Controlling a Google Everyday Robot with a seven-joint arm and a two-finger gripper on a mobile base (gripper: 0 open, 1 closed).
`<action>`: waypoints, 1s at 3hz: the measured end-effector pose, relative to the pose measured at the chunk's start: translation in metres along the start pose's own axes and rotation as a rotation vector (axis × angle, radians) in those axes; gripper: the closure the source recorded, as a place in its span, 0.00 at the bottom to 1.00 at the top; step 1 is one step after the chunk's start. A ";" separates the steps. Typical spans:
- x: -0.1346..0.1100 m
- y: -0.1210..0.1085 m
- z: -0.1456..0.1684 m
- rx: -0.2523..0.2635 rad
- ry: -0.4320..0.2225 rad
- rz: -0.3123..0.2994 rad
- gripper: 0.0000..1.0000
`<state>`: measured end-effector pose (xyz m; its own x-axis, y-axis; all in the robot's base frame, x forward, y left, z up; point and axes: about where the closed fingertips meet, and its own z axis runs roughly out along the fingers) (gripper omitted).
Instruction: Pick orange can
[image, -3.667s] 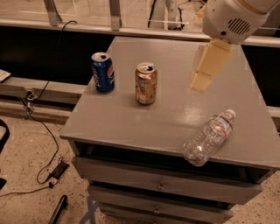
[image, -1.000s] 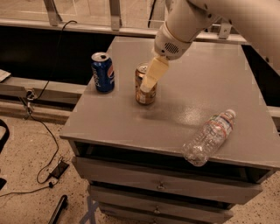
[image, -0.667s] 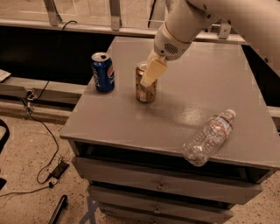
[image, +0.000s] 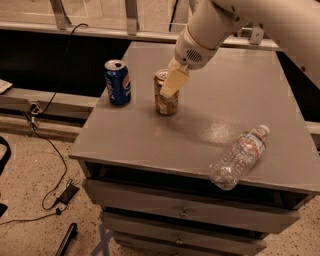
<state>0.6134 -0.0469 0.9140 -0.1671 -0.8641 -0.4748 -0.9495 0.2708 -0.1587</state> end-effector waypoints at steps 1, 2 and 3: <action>-0.008 0.004 -0.019 -0.004 -0.092 -0.011 1.00; -0.005 0.005 -0.057 0.037 -0.188 -0.005 1.00; 0.002 0.006 -0.090 0.076 -0.244 -0.007 1.00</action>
Offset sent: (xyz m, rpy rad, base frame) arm -0.0333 -0.0485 0.0920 0.2735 -0.1603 -0.0076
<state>0.5838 -0.0853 0.9899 -0.0828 -0.7402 -0.6672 -0.9259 0.3047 -0.2231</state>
